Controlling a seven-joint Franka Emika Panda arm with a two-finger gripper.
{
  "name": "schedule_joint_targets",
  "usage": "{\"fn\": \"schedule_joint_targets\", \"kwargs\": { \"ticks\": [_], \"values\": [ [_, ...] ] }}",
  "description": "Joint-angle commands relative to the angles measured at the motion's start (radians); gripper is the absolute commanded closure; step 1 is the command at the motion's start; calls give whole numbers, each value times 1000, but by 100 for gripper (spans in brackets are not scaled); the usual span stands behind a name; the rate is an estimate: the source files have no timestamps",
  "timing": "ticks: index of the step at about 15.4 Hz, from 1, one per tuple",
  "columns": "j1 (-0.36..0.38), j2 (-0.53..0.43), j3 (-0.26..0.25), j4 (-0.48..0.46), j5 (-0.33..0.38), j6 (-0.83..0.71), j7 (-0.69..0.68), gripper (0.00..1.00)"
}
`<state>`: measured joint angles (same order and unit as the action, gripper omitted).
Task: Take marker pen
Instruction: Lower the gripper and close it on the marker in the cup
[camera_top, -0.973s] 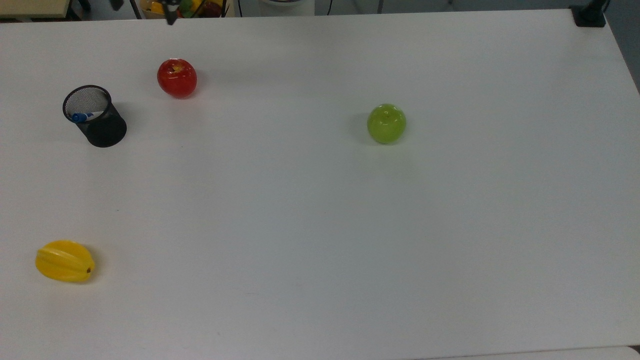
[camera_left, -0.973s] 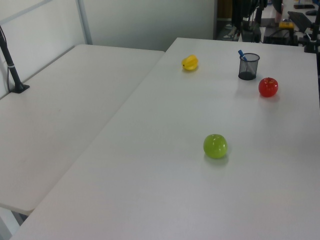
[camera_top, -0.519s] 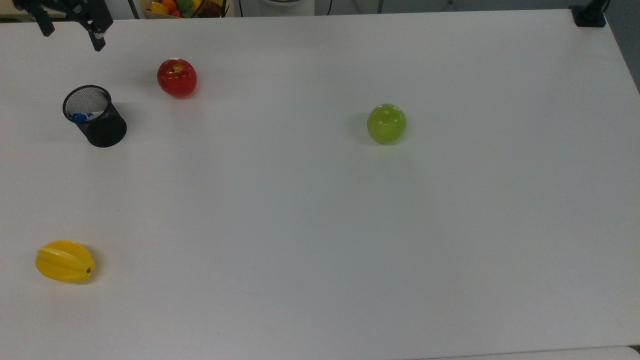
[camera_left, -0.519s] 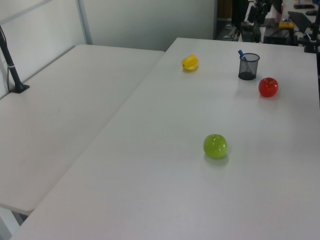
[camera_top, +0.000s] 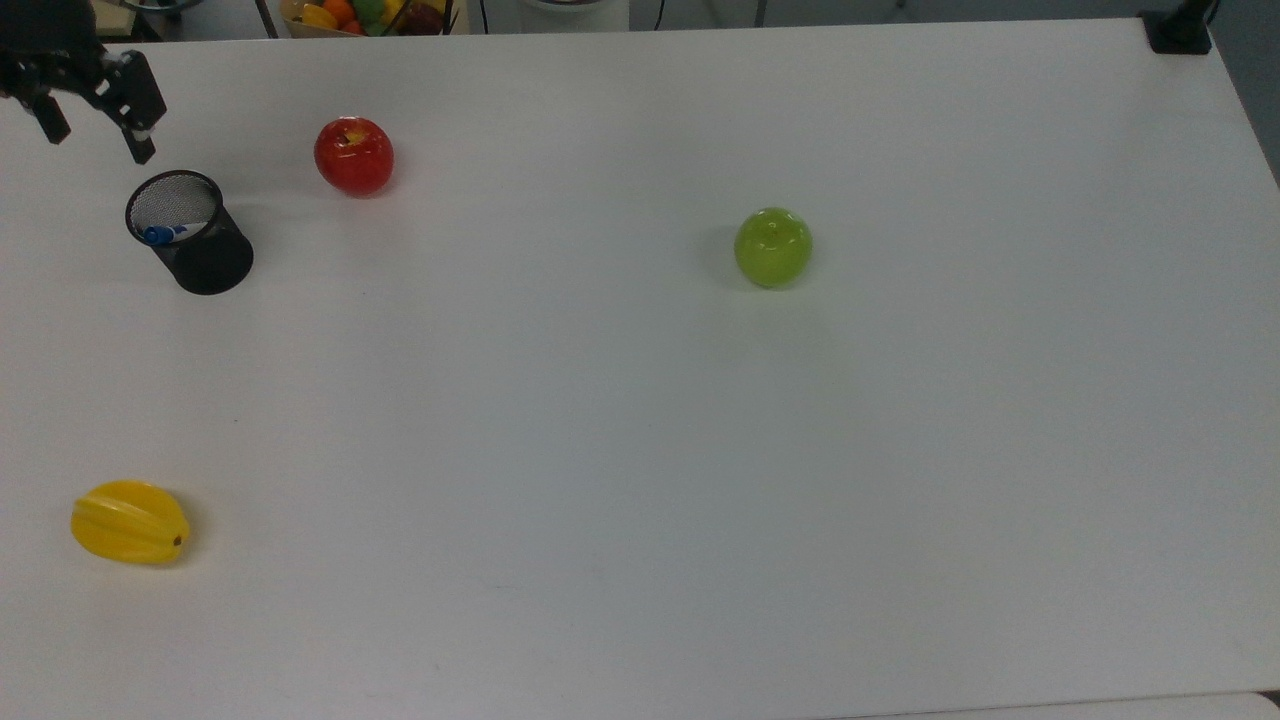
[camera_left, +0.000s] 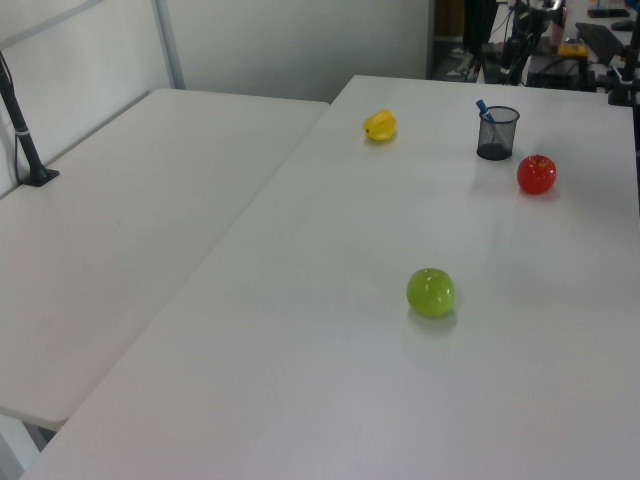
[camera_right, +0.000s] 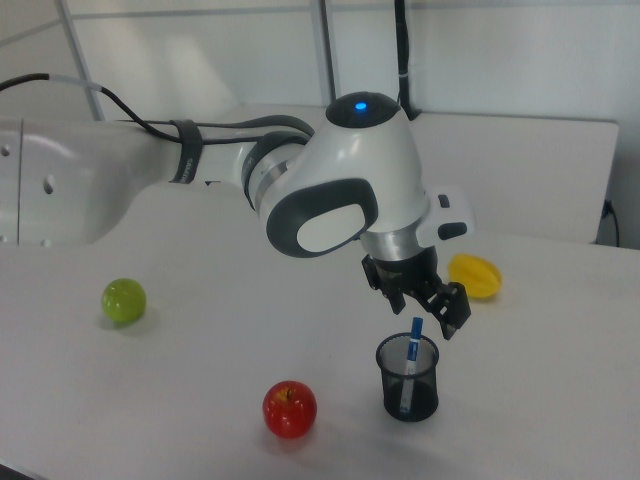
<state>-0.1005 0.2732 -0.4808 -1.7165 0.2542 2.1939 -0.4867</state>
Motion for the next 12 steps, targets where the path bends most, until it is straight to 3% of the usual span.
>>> {"fn": "schedule_joint_targets", "kwargs": {
  "ticks": [1,6,12],
  "values": [
    [21,49,-15,-8,88,93,-26,18],
    [45,98,-15,-8,123,156,-30,25],
    [71,118,-15,0,132,161,-29,26]
  ]
}}
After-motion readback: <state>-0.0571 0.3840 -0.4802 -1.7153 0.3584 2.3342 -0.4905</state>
